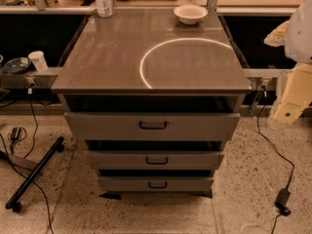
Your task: Open bottom drawer
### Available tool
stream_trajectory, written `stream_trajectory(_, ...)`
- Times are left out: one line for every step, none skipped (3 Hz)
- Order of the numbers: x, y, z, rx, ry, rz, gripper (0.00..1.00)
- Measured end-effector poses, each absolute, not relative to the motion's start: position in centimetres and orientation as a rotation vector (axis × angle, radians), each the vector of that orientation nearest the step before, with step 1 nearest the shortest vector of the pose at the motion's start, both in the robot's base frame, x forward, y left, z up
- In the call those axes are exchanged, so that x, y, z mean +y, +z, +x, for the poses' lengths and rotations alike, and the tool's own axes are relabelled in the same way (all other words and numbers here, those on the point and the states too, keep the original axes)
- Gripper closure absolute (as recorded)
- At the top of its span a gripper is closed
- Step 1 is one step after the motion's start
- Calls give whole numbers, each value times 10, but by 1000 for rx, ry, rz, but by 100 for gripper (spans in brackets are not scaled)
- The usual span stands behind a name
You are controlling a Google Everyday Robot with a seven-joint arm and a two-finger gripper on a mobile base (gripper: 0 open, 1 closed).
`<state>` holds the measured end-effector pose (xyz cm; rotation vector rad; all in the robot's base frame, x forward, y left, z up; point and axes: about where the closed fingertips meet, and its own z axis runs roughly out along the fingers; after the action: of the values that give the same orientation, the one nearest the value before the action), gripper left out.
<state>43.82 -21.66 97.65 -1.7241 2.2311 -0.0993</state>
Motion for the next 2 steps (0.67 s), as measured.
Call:
stream_trajectory(-217, 976, 438, 2231, -99, -1724, 0)
stream_trajectory(-217, 976, 438, 2231, -99, -1724, 27)
